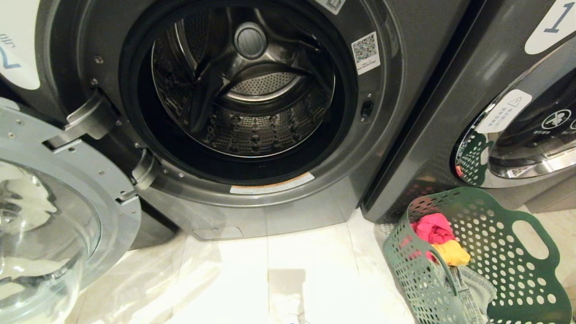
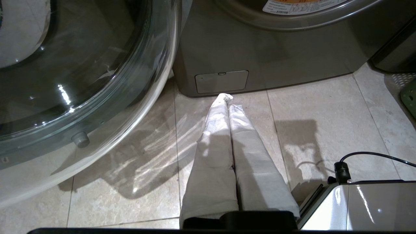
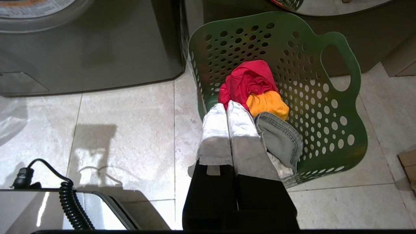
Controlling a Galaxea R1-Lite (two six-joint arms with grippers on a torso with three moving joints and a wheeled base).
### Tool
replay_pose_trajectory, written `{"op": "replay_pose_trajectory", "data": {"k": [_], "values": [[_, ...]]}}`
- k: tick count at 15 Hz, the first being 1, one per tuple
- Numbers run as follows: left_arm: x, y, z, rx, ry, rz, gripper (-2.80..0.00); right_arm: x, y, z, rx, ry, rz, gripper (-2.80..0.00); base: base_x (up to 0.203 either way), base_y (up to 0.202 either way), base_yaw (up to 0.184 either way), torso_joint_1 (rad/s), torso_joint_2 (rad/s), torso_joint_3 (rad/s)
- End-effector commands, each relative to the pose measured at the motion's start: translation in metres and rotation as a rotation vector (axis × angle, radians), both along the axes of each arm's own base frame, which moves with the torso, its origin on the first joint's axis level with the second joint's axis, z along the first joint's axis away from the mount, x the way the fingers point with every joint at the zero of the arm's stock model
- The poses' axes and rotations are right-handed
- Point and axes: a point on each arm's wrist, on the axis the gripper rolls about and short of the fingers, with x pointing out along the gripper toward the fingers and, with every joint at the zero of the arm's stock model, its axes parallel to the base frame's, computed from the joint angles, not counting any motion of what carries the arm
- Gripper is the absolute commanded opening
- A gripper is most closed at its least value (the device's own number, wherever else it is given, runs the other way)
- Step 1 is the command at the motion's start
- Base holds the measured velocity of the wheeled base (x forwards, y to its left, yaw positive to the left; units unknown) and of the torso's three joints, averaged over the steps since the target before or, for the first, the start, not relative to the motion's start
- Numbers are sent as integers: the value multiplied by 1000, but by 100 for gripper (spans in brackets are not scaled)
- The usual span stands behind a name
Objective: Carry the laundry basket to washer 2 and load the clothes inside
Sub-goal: Place the clothes into the washing machine
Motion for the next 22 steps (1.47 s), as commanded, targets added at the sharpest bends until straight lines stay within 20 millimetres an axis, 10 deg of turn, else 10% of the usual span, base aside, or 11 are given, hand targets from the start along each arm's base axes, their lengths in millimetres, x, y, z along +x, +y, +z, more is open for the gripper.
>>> {"op": "replay_pose_trajectory", "data": {"k": [1, 12, 16, 19, 22], "values": [[0, 0, 0, 1, 1, 1, -280, 0, 0, 0, 0, 0, 0, -280, 0, 0, 0, 2, 2, -127], [0, 0, 0, 4, 4, -1, -280, 0, 0, 0, -61, 3, -5, -280, 0, 0, 0, 1, 0, -14], [0, 0, 0, 28, 2, -9, -280, -16, -1, 78, -161, -81, -54, -280, 0, 0, 0, 0, 0, 0], [0, 0, 0, 0, 1, -2, -280, 28, -3, 137, -88, 177, -142, -280, 0, 0, 0, 0, 0, 0], [0, 0, 0, -32, -1, 3, -280, 110, -8, 139, 64, 519, -267, -280, 0, 0, 0, 0, 0, 0]]}}
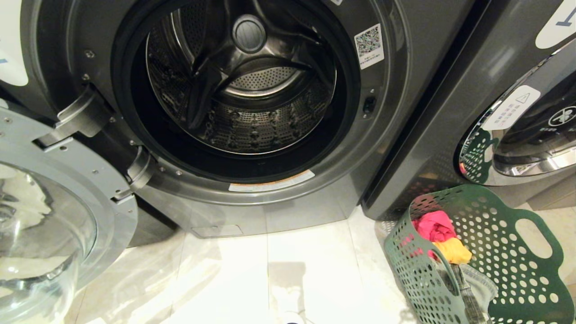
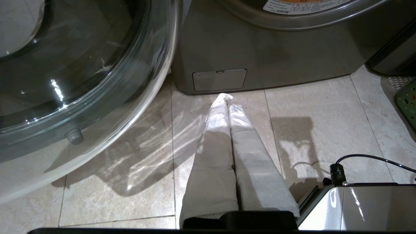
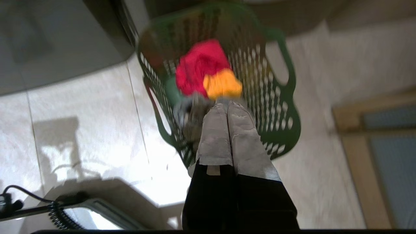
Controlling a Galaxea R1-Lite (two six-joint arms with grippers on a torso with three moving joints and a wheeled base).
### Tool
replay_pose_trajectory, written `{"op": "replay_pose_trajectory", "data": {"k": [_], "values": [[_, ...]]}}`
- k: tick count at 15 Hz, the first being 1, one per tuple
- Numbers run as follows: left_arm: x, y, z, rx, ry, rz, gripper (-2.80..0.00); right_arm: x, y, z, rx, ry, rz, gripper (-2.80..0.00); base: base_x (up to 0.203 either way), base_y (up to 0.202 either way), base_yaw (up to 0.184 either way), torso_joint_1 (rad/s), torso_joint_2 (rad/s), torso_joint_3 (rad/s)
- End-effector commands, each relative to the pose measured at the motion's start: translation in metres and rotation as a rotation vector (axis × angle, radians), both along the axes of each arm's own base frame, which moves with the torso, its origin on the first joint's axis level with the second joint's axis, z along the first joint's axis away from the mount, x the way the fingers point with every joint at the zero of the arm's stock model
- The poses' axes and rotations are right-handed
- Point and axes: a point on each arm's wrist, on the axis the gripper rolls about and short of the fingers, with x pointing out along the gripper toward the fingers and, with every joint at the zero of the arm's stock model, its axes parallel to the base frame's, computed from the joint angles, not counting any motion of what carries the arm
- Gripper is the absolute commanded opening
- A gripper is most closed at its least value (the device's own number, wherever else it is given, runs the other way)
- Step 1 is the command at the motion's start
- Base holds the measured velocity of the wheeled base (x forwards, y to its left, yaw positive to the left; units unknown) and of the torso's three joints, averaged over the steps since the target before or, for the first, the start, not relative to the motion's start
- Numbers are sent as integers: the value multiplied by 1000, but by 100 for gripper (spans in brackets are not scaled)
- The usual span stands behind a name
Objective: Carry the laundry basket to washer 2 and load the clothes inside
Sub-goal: Place the clothes into the washing machine
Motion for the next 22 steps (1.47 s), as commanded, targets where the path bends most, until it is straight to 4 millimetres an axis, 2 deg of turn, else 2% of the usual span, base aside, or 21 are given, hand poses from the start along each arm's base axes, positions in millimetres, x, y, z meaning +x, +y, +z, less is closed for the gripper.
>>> {"op": "replay_pose_trajectory", "data": {"k": [1, 4, 6, 8, 10, 14, 17, 19, 22], "values": [[0, 0, 0, -1, 1, 1, -280, 94, -4, -10, 120, 333, -106, 0, 0, 0, 0, 0, 0, 0], [0, 0, 0, -1, 1, 1, -280, 156, -13, -42, 224, 488, -264, 0, 0, 0, 0, 0, 0, 0], [0, 0, 0, -1, 1, 0, -280, 185, -25, -70, 286, 539, -363, 0, 0, 0, 0, 0, 0, 0], [0, 0, 0, -1, 1, 0, -280, 211, -39, -108, 338, 566, -444, 0, 0, 0, 0, 0, 0, 0], [0, 0, 0, -1, 1, -1, -280, 227, -53, -142, 388, 562, -469, 0, 0, 0, 0, 0, 0, 0], [0, 0, 0, -1, 1, 1, -280, 251, -80, -204, 555, 657, -435, 0, 0, 0, 0, 0, 0, 0], [0, 0, 0, -1, 1, 1, -280, 283, -101, -244, 613, 683, -424, 0, 0, 0, 0, 0, 0, 0], [0, 0, 0, -1, 1, 1, -280, 310, -115, -264, 616, 668, -386, 0, 0, 0, 0, 0, 0, 0], [0, 0, 0, -1, 1, 1, -280, 342, -131, -279, 631, 627, -245, 0, 0, 0, 0, 0, 0, 0]]}}
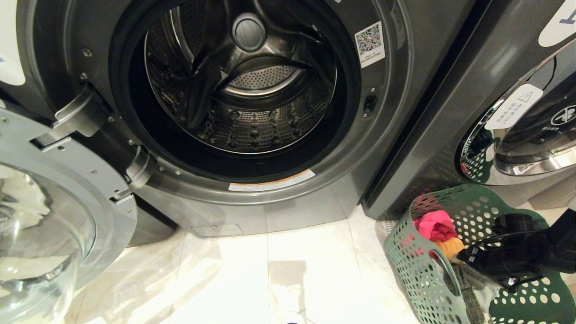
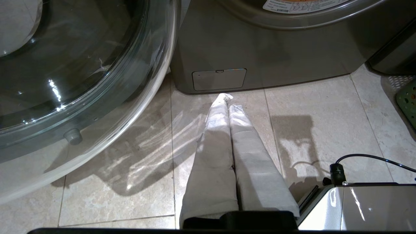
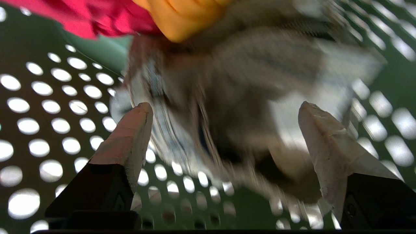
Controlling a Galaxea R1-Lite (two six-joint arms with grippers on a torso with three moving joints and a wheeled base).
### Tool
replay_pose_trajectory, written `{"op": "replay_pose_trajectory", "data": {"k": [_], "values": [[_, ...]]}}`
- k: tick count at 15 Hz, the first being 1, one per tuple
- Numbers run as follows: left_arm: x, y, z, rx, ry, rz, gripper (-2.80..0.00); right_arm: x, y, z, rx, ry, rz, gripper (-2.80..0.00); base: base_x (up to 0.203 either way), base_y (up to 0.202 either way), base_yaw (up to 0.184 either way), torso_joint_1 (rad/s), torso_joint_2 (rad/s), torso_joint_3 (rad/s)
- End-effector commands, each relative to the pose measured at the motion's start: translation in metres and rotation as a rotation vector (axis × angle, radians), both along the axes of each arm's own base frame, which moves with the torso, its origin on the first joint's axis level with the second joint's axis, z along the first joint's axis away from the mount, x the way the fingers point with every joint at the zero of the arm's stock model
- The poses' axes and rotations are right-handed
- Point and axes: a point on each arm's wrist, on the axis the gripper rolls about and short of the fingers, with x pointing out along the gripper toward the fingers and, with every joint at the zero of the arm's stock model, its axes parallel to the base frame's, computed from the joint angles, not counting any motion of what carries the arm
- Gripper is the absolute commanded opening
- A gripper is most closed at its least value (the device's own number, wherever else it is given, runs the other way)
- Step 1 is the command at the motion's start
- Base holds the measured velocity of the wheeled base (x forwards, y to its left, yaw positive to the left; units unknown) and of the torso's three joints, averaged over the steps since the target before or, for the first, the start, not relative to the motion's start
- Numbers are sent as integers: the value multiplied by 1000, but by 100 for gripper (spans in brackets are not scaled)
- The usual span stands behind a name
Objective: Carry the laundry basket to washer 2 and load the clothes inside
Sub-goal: Place the clothes into the washing machine
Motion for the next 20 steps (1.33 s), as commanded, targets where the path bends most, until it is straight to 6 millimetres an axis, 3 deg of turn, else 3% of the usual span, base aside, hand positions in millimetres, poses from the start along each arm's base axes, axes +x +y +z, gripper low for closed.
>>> {"op": "replay_pose_trajectory", "data": {"k": [1, 5, 9, 13, 14, 20], "values": [[0, 0, 0, 0, 2, 1, -280, 20, -9, -29, 51, -13, 52, 0, 0, 0, 0, 0, 0, 0], [0, 0, 0, 0, 2, 1, -280, 39, -10, -41, 122, -71, 123, 0, 0, 0, 0, 0, 0, 0], [0, 0, 0, 0, 2, 1, -280, 49, 13, -64, 132, -37, 185, 0, 0, 0, 0, 0, 0, 0], [0, 0, 0, 0, 2, 1, -280, 47, 32, -66, 133, -7, 220, 0, 0, 0, 0, 0, 0, 0], [0, 0, 0, 0, 2, 1, -280, 46, 33, -68, 129, -1, 218, -280, 0, 0, 0, 0, 0, 0], [0, 0, 0, 0, 2, 1, -280, 35, 39, -72, 79, 56, 248, -280, 0, 0, 0, 0, 0, 0]]}}
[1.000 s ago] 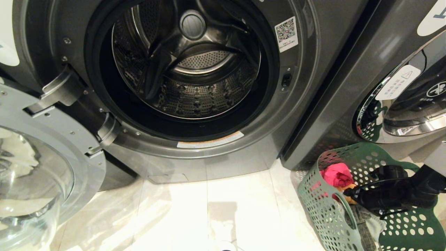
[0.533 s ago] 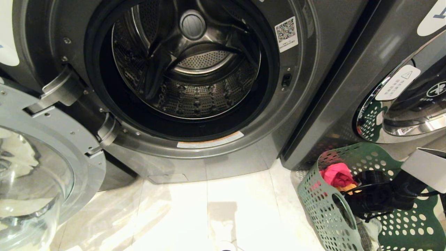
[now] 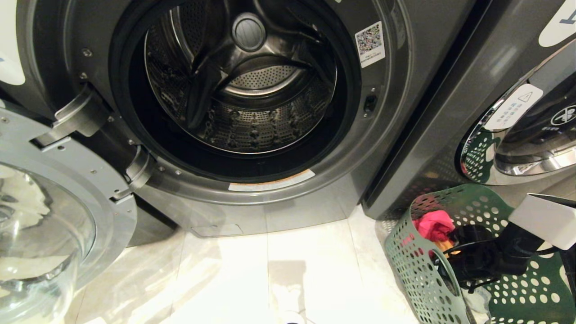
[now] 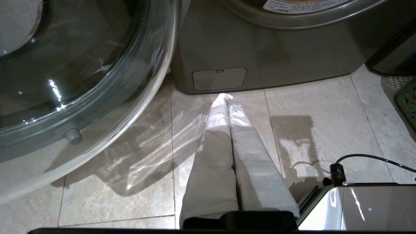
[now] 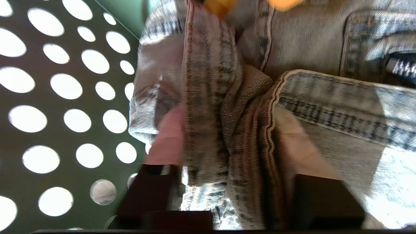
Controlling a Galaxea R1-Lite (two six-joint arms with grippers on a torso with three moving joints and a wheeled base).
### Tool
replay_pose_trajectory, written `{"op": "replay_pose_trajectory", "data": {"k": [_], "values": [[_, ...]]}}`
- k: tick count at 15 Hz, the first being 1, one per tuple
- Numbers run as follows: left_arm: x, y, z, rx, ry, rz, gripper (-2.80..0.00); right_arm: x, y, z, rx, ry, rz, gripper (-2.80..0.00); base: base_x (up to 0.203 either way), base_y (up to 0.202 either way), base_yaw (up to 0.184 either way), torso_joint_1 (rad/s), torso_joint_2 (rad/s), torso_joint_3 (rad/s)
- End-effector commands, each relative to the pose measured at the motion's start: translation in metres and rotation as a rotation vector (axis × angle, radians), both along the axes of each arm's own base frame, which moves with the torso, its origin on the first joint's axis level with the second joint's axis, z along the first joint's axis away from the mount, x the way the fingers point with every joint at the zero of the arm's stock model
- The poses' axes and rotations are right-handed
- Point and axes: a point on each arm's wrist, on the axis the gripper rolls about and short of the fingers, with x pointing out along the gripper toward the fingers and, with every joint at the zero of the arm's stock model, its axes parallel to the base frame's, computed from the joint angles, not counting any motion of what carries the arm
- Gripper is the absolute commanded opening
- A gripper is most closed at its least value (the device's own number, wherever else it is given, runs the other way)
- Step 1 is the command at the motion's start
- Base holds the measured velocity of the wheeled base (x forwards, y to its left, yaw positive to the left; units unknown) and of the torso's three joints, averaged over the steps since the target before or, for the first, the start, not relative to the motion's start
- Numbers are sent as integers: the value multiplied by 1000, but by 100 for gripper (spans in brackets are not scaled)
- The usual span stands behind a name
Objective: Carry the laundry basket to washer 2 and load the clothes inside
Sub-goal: Place the clothes into the washing machine
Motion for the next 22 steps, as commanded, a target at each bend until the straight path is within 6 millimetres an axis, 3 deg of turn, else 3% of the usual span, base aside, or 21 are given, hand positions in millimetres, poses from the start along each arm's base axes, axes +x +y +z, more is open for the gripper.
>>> {"op": "replay_pose_trajectory", "data": {"k": [1, 4, 6, 12, 17, 22], "values": [[0, 0, 0, 0, 2, 1, -280, -7, 4, 3, 1, 19, 7, -280, 0, 0, 0, 0, 0, 0], [0, 0, 0, 0, 2, 0, -280, -25, 7, 21, 0, 37, 9, -280, 0, 0, 0, 0, 0, 0], [0, 0, 0, 0, 2, 1, -280, -42, 6, 45, -18, 28, 9, -280, 0, 0, 0, 0, 0, 0], [0, 0, 0, 0, 2, 1, -280, -88, -8, 143, -154, -134, -66, -280, 0, 0, 0, 0, 0, 0], [0, 0, 0, 0, 2, -1, -280, -160, 9, 221, -324, -323, -6, -280, 0, 0, 0, 0, 0, 0], [0, 0, 0, 0, 2, 0, -280, -238, 47, 305, -561, -728, 95, -280, 0, 0, 0, 0, 0, 0]]}}
